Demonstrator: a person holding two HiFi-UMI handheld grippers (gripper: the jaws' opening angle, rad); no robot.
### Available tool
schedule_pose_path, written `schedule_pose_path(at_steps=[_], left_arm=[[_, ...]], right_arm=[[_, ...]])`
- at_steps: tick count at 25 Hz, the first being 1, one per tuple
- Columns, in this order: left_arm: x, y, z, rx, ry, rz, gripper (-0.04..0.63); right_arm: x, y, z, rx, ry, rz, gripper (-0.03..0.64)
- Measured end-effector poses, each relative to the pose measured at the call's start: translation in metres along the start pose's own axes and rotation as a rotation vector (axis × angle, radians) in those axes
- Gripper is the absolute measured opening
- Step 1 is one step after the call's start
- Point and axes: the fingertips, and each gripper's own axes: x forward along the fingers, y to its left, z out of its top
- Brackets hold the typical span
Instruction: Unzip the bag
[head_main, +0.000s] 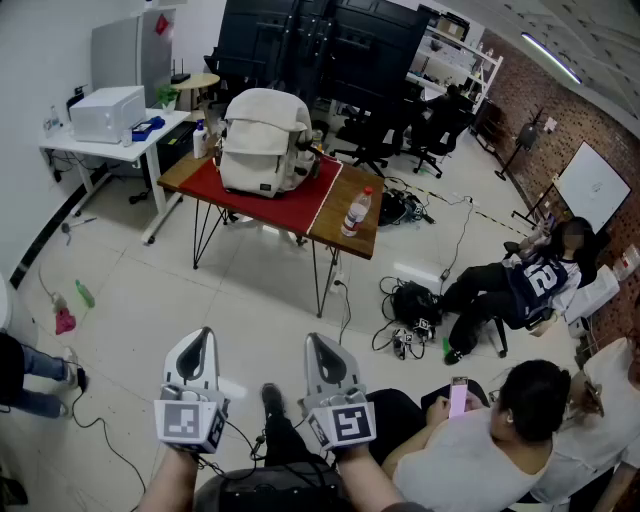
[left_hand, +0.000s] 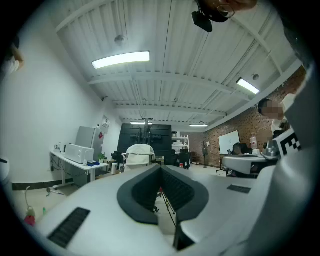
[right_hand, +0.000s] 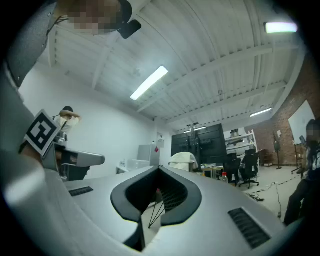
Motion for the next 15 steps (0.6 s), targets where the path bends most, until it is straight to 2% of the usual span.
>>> schedule_pose_path(at_steps=[5, 10, 15], left_arm=[[0.085, 0.018, -0.017, 0.024, 0.003, 0.022, 0.032], [0.190, 0.036, -0.021, 0.020, 0.031, 0.026, 0.032], [0.295, 0.050, -0.030, 0.002, 0.072, 0.029, 0.032]], right_arm=[[0.071, -0.054, -0.013, -0.013, -0.085, -0.038, 0.009], [0.166, -0.122, -0.037, 0.035, -0.075, -0.050, 0.009], [0.250, -0.177, -0.064, 0.038, -0.048, -0.029, 0.009]])
